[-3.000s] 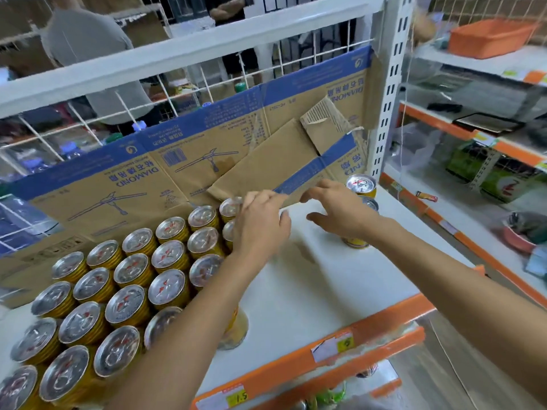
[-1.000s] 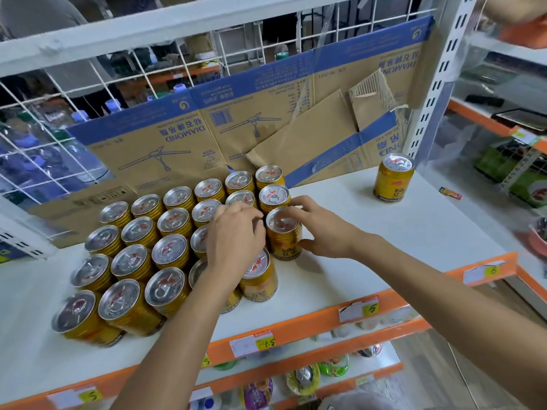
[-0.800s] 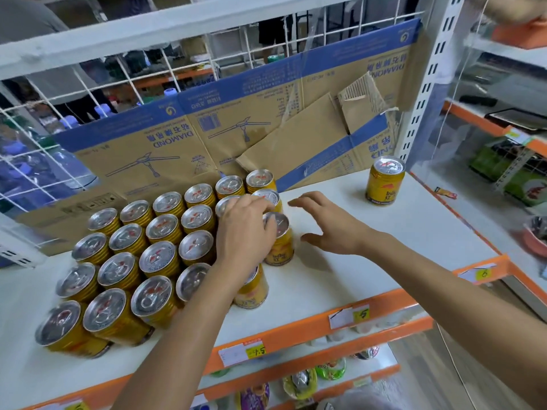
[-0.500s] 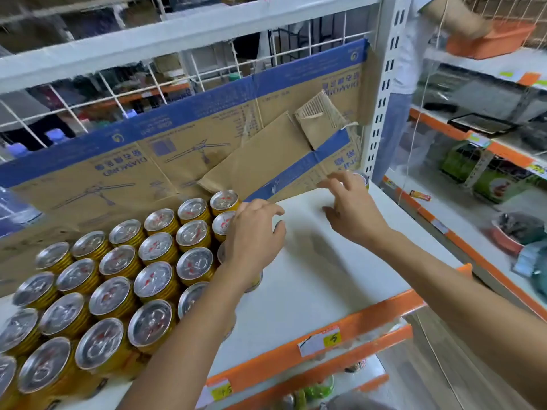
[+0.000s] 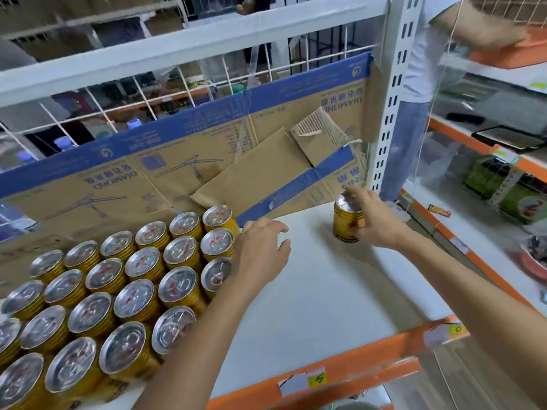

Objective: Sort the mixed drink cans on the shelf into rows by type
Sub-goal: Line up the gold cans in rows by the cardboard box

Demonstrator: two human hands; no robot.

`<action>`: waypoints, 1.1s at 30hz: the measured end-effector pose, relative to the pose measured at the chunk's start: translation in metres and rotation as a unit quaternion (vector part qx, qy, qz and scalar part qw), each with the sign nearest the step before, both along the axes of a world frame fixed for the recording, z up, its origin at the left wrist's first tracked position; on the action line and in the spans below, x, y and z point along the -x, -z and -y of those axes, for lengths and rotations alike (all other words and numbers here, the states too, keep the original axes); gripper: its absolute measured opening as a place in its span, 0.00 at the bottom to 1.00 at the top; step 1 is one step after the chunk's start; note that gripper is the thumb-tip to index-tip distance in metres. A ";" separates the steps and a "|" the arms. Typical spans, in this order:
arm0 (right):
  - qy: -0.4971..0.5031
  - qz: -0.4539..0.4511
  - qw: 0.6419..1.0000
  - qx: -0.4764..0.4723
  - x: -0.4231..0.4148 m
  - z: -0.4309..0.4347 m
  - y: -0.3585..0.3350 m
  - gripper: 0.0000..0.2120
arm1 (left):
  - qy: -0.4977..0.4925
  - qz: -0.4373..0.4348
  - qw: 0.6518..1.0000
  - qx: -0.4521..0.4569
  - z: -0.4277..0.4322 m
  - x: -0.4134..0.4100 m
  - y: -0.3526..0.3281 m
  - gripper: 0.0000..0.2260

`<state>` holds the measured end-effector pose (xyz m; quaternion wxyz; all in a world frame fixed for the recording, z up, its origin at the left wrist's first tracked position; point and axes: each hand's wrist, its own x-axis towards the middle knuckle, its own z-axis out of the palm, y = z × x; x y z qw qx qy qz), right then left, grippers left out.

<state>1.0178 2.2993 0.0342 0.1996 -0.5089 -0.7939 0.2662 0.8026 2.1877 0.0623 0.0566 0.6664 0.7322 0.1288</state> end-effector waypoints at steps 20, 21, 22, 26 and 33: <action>-0.256 -0.025 0.963 0.085 0.052 0.090 -0.013 0.34 | 0.064 0.033 0.997 0.013 0.072 0.016 -0.025 0.16; -0.264 -0.031 0.960 0.089 0.059 0.099 -0.012 0.33 | 0.061 0.024 0.998 0.017 0.080 0.021 -0.027 0.16; -0.271 -0.039 0.957 0.094 0.065 0.109 -0.012 0.33 | 0.059 0.016 0.998 0.020 0.088 0.027 -0.029 0.17; -0.285 -0.069 0.953 0.081 0.091 0.137 -0.004 0.33 | 0.045 0.017 0.998 0.029 0.120 0.048 -0.033 0.18; -0.258 -0.109 0.960 0.024 0.121 0.170 0.006 0.39 | 0.034 0.033 0.994 -0.100 0.159 0.084 -0.013 0.12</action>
